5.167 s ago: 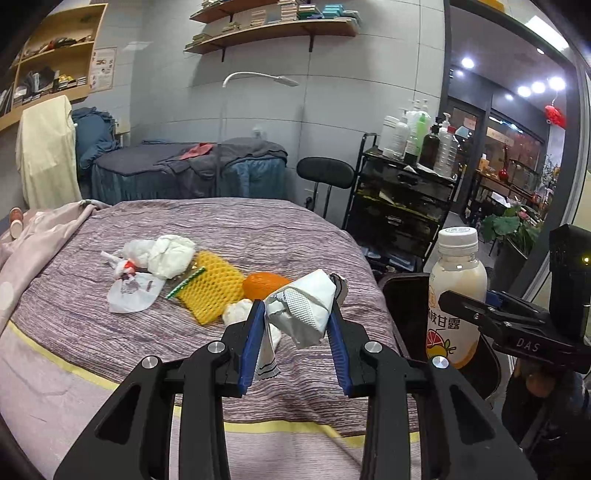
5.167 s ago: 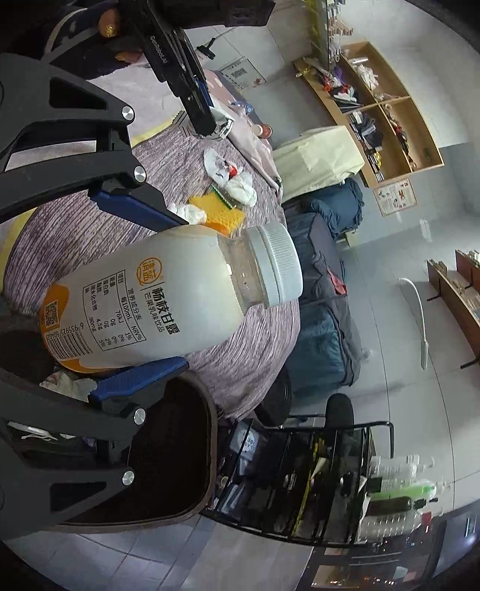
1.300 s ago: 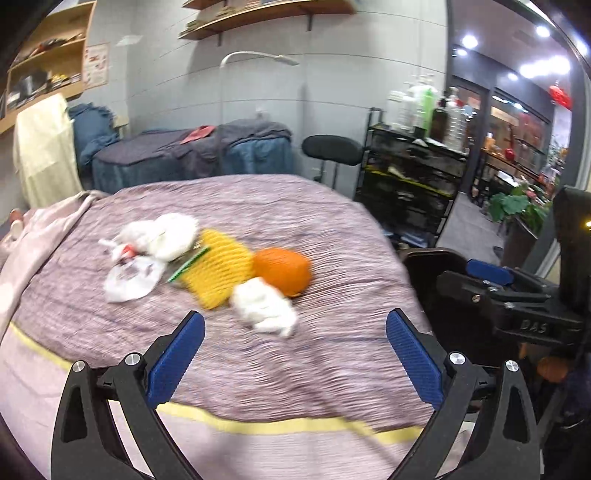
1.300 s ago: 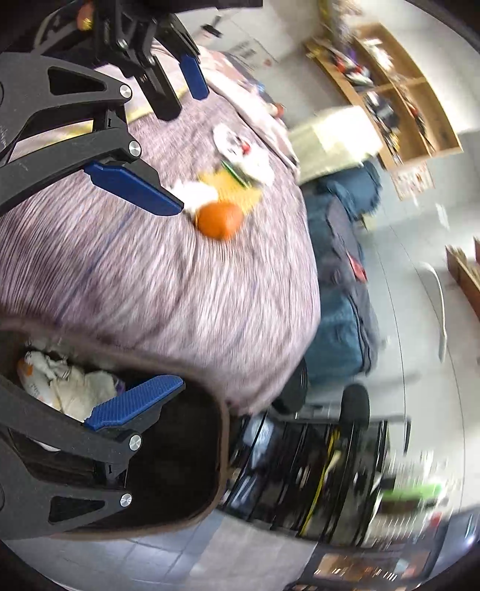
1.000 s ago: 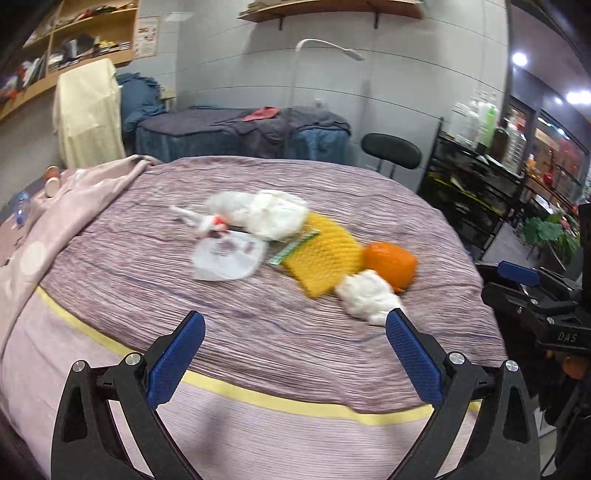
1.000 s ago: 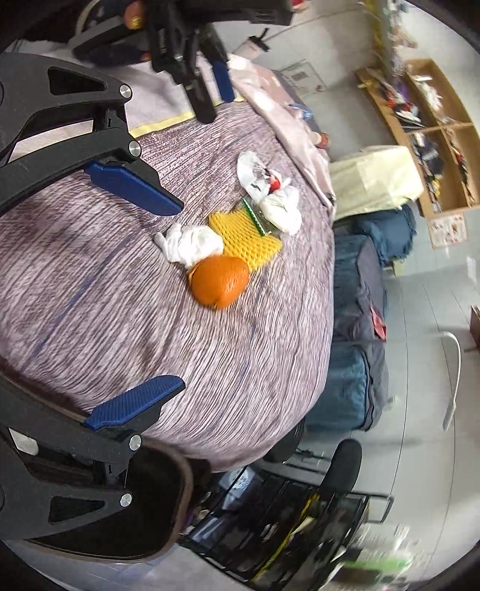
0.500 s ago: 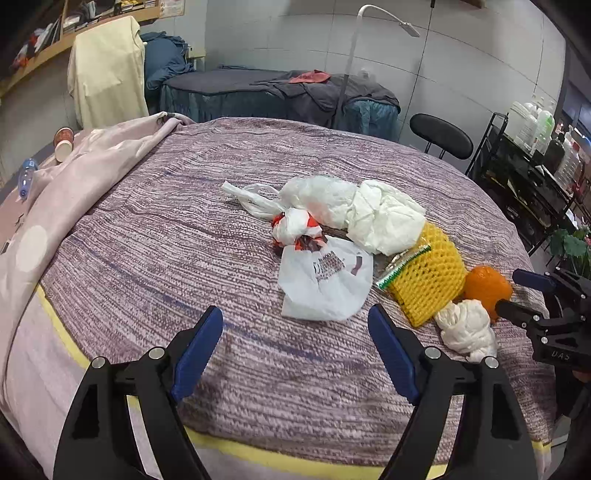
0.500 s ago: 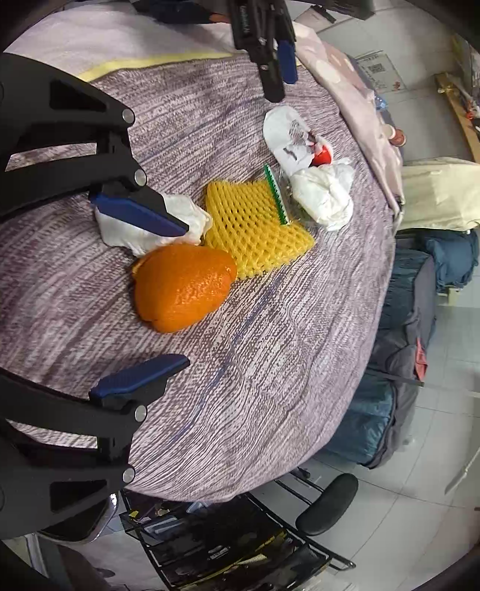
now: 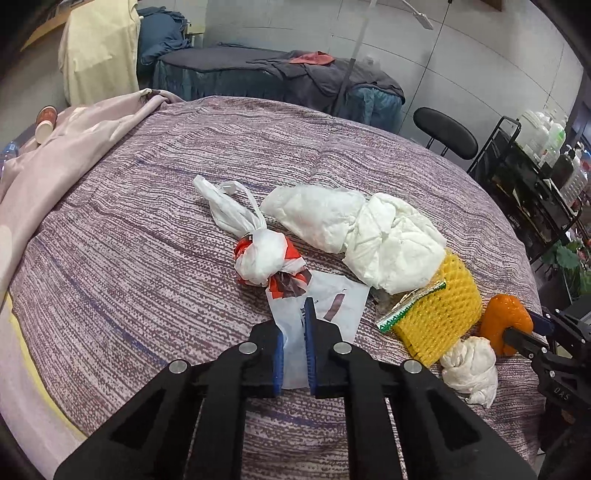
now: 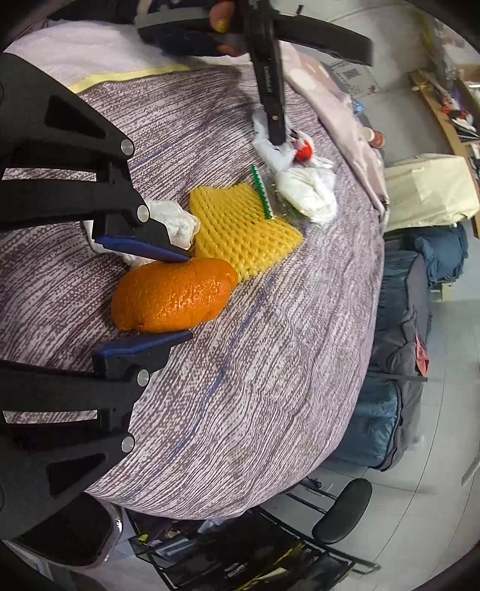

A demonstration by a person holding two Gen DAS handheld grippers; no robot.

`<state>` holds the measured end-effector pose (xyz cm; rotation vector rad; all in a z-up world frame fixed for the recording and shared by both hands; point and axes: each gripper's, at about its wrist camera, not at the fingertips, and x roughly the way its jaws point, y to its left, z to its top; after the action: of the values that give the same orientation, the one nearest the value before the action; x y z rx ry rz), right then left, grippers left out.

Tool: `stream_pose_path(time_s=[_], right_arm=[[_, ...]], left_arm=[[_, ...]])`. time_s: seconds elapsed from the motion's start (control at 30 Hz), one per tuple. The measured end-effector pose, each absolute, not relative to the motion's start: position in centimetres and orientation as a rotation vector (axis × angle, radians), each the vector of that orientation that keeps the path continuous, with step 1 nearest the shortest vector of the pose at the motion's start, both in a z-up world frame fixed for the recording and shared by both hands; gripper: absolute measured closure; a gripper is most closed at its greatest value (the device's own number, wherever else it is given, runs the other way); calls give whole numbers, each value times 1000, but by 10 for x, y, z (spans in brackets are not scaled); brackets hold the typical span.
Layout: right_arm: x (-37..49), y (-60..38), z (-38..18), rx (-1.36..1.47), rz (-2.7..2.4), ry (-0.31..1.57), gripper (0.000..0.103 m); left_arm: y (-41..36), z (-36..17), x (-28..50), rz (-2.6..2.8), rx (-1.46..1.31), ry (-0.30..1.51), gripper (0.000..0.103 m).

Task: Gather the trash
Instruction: 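Grasp the white plastic bag with the left tool while the right tool grasps the orange, then carry both items to the bin while the right tool drops the orange inside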

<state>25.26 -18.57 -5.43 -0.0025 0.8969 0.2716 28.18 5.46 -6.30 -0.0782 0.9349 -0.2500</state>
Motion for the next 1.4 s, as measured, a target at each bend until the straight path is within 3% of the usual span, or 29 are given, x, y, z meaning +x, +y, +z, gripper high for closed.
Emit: stream_pose_path(time_s=[0.7,1.4], right_arm=[[151,-222,-22,171,252,752,66],[67,-296,-21,306,122,669,66]], left_arm=[[25,-9,149,-297,-29,663,95],[-61,-6,97,-509,-7,635,95]])
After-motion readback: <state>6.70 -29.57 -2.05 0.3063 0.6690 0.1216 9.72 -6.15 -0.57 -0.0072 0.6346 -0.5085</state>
